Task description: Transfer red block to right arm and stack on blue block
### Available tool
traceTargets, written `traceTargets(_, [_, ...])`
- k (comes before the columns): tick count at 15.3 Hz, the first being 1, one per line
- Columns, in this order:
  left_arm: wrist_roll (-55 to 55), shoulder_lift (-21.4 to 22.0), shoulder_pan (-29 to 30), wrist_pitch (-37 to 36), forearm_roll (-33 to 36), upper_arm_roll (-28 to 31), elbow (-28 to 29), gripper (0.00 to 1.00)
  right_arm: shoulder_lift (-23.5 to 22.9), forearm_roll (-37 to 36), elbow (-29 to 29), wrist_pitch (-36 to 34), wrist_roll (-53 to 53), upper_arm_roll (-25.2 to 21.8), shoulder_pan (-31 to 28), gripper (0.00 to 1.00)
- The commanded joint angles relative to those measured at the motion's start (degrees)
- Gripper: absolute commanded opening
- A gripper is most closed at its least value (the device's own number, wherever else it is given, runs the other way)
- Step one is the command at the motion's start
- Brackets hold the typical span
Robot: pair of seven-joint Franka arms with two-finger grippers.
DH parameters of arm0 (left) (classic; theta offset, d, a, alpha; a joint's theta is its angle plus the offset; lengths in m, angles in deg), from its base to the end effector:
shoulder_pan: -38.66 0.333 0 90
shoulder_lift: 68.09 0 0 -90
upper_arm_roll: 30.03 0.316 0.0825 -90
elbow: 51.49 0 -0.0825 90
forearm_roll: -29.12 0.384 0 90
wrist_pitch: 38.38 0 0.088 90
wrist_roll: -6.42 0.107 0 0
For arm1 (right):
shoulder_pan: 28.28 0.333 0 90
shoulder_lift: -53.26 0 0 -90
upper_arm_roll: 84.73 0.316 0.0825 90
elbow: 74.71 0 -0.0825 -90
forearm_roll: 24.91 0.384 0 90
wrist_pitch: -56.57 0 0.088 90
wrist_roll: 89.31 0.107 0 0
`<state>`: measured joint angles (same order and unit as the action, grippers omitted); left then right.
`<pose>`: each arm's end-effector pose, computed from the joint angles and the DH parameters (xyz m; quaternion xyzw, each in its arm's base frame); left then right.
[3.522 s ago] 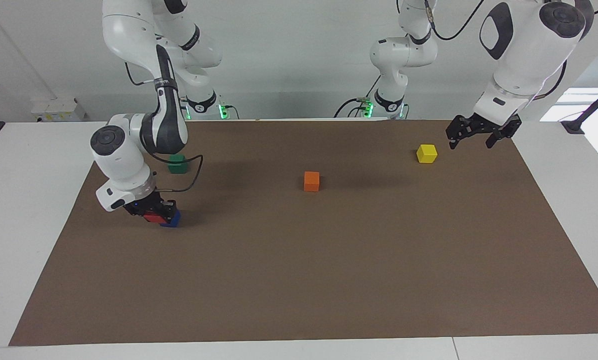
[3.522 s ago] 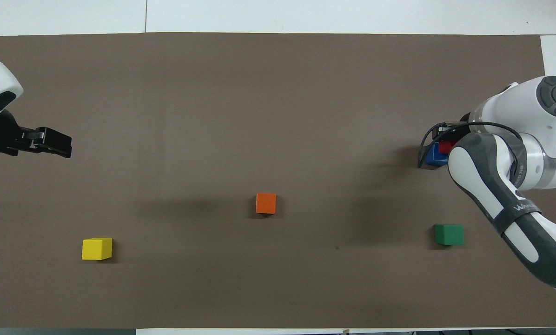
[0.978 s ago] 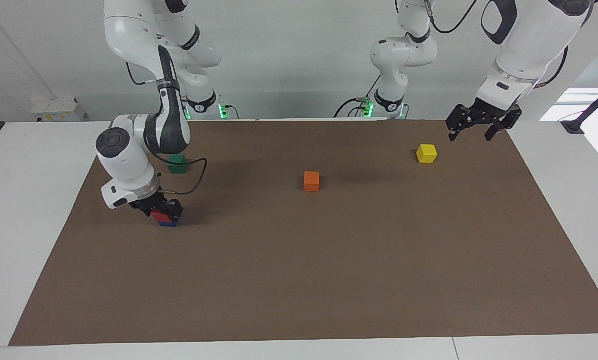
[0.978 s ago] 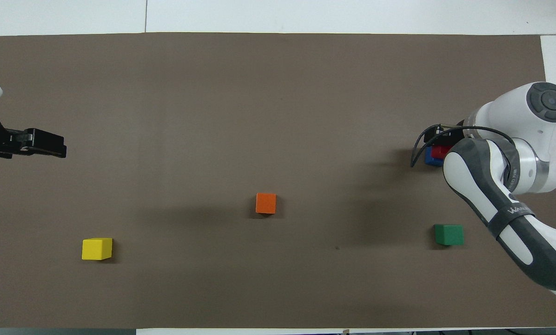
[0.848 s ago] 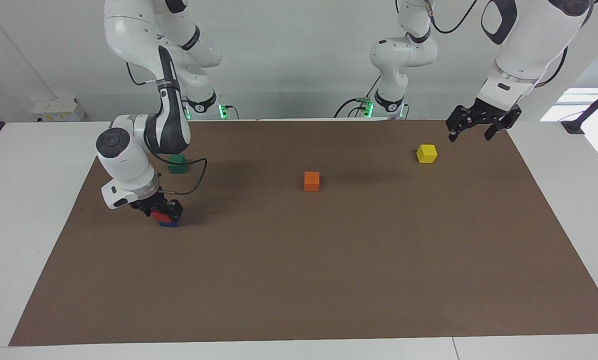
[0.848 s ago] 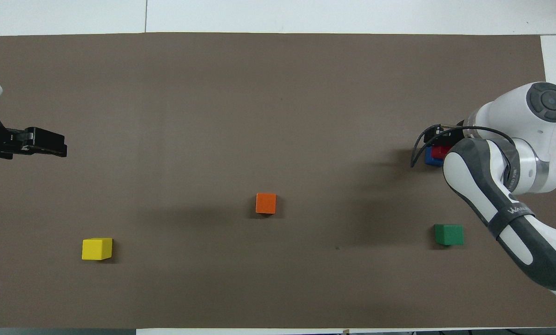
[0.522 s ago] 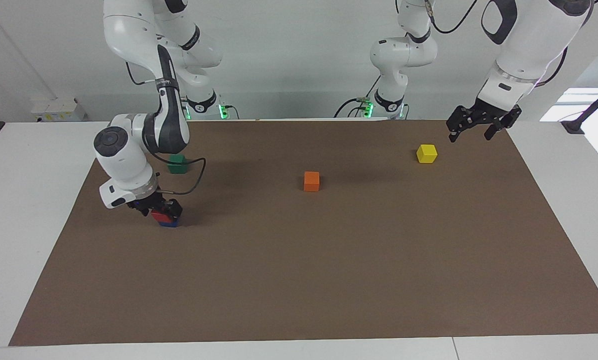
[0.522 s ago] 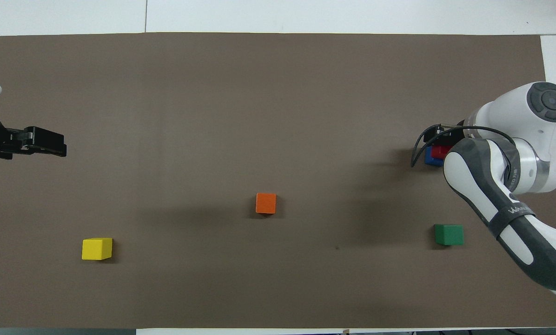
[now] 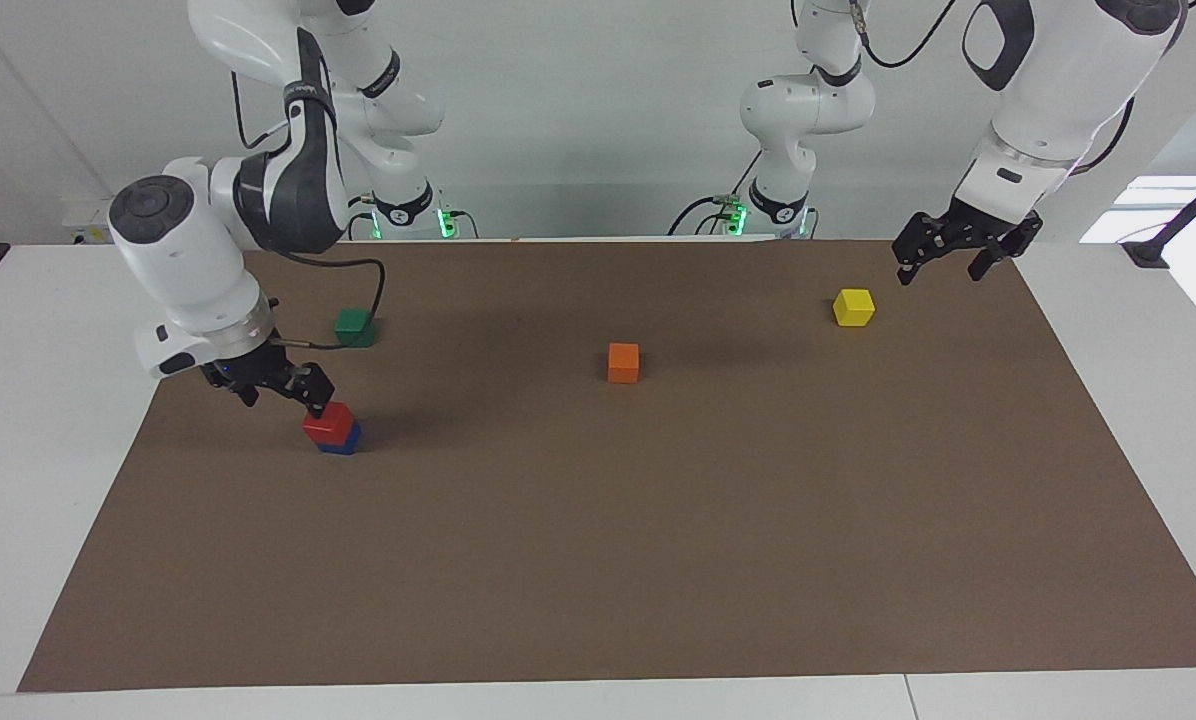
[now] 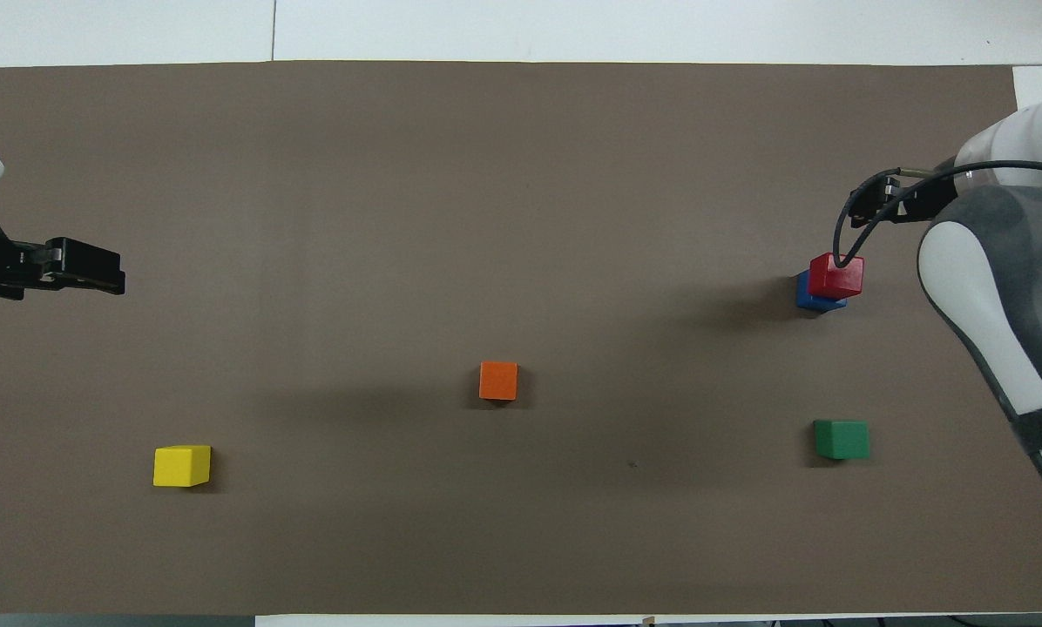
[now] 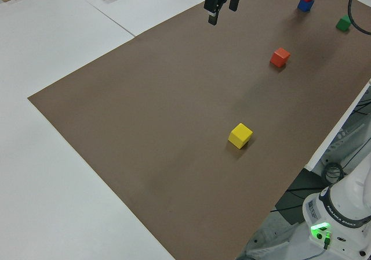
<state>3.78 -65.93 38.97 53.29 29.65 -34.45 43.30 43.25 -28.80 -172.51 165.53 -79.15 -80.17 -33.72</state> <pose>0.5428 -0.0388 0.6082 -0.9999 0.0130 0.0081 0.0066 0.6169 -0.0173 0.4861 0.9959 -0.0862 0.0124 0.0244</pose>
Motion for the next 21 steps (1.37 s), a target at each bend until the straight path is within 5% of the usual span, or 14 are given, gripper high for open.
traceTargets(1, [-0.7, 1.52, 0.14, 0.44, -0.71, 0.19, 1.63, 1.0, 5.08, 0.37, -0.29, -4.97, -4.79, 0.36, -0.36, 1.0])
traceTargets(7, [-0.61, 1.52, 0.14, 0.44, -0.71, 0.19, 1.63, 1.0, 12.38, 0.55, 0.07, -15.79, -12.97, -0.35, -1.06, 1.0])
traceTargets(21, [-0.61, 1.52, 0.14, 0.36, -0.71, 0.19, 1.63, 1.0, 9.93, 3.54, 4.9, -18.52, -10.25, -0.35, -1.77, 1.0])
